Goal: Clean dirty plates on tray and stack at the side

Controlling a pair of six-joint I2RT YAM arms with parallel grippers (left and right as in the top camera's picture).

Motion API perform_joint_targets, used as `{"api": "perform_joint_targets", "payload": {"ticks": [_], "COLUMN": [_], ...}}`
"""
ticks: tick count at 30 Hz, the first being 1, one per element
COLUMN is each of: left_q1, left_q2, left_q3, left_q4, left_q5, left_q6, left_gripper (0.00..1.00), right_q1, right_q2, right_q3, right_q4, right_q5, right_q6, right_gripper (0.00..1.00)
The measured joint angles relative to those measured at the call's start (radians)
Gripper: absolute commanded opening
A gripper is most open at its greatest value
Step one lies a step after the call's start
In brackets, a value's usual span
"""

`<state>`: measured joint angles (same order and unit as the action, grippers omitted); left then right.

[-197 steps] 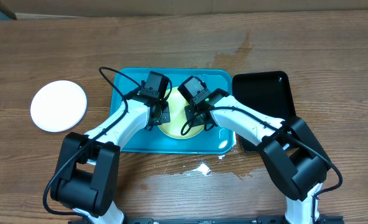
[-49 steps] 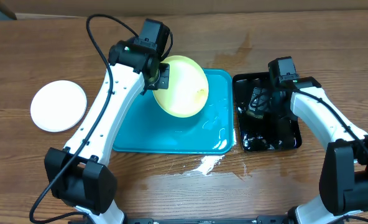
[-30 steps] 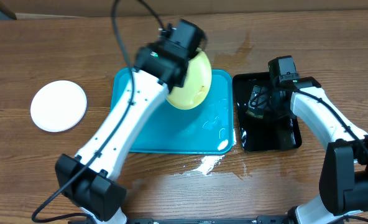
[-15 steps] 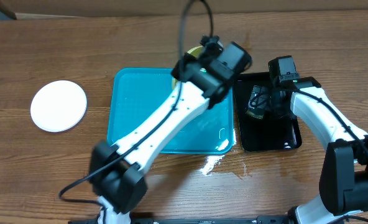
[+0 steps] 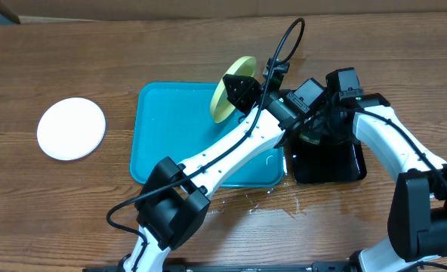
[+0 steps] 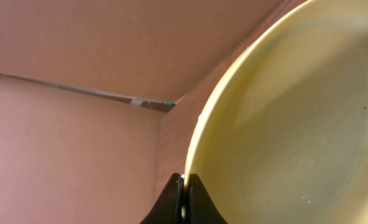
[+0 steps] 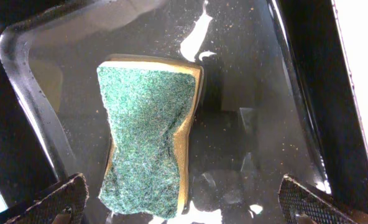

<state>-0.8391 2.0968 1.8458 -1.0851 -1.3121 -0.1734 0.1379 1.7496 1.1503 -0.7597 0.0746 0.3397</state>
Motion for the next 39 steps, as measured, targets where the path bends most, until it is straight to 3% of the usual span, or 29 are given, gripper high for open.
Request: {"api": "perform_joint_targets", "payload": {"ticks": [6,23,35,39], "left_q1": [-0.026,-0.067,-0.057,-0.029], "left_q2": [0.000,0.000,0.000,0.000], "left_q3": [0.001,0.001,0.001,0.001], "left_q4": [-0.088,-0.101,-0.076,-0.040], "left_q5": [0.002,0.003,0.046,0.108], "left_q6": [-0.089,-0.258,-0.269,-0.218], "left_gripper": [0.04,0.04,0.04,0.04], "right_q1": [0.000,-0.007,-0.006,-0.006], "right_q2": [0.000,0.000,0.000,0.000], "right_q3": [0.000,0.000,0.000,0.000], "right_q4": [0.000,0.000,0.000,0.000], "right_q5": [0.000,-0.008,-0.008,-0.008], "right_q6": [0.000,0.000,0.000,0.000], "right_gripper": [1.00,1.00,1.00,1.00]}}
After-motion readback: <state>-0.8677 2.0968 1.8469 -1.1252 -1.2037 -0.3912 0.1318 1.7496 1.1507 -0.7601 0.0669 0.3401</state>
